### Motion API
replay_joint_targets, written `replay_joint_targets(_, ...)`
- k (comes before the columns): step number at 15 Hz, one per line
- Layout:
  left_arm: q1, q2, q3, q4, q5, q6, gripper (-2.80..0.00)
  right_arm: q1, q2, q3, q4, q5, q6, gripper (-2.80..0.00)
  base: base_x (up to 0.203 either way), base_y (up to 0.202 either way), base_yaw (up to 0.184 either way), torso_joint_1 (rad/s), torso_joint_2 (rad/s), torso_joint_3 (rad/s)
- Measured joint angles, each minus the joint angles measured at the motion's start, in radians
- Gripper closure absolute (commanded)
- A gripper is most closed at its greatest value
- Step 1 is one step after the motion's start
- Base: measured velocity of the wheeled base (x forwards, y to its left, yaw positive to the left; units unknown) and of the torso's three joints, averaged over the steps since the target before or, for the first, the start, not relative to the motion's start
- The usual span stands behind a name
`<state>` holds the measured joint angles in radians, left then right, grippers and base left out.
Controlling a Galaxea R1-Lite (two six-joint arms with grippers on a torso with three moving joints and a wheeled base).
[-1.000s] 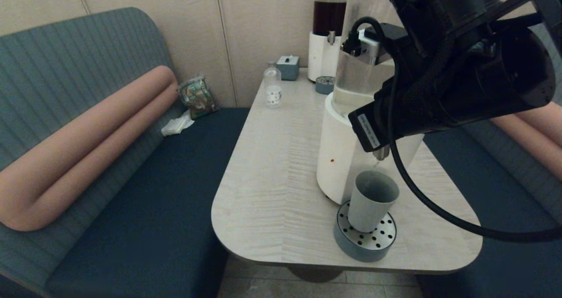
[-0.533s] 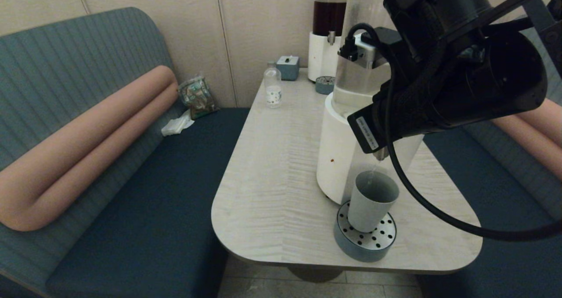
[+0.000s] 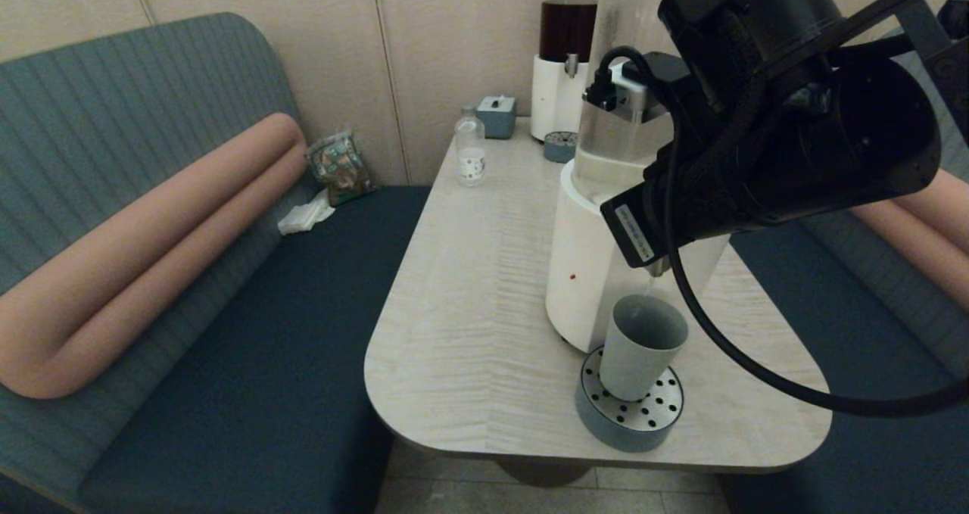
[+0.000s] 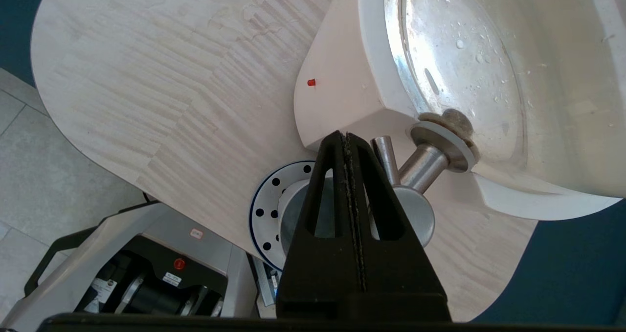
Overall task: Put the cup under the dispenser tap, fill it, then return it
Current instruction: Turn off the faucet
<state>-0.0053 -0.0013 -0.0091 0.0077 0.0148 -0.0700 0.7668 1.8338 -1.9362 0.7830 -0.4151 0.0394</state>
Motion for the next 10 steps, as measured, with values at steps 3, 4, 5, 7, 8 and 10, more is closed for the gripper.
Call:
replay_joint_targets(3, 0.000, 0.000, 0.000, 0.000, 0.000, 0.000, 0.00, 0.000, 0.000, 0.001, 0.001, 0.000, -0.001, 0.00, 0.000, 0.000, 0.000, 0.000, 0.00, 0.000)
replay_joint_targets(4, 0.000, 0.000, 0.000, 0.000, 0.000, 0.000, 0.00, 0.000, 0.000, 0.001, 0.001, 0.000, -0.001, 0.00, 0.000, 0.000, 0.000, 0.000, 0.00, 0.000)
replay_joint_targets(5, 0.000, 0.000, 0.000, 0.000, 0.000, 0.000, 0.00, 0.000, 0.000, 0.002, 0.001, 0.000, -0.001, 0.00, 0.000, 0.000, 0.000, 0.000, 0.00, 0.000)
replay_joint_targets(7, 0.000, 0.000, 0.000, 0.000, 0.000, 0.000, 0.00, -0.002, 0.000, 0.003, 0.002, 0.000, -0.002, 0.00, 0.000, 0.000, 0.000, 0.000, 0.00, 0.000)
replay_joint_targets(8, 0.000, 0.000, 0.000, 0.000, 0.000, 0.000, 0.00, -0.003, 0.001, 0.003, 0.002, -0.001, -0.004, 0.00, 0.000, 0.000, 0.000, 0.000, 0.00, 0.000)
replay_joint_targets(10, 0.000, 0.000, 0.000, 0.000, 0.000, 0.000, 0.00, -0.003, 0.001, 0.003, 0.006, -0.002, -0.007, 0.00, 0.000, 0.000, 0.000, 0.000, 0.00, 0.000)
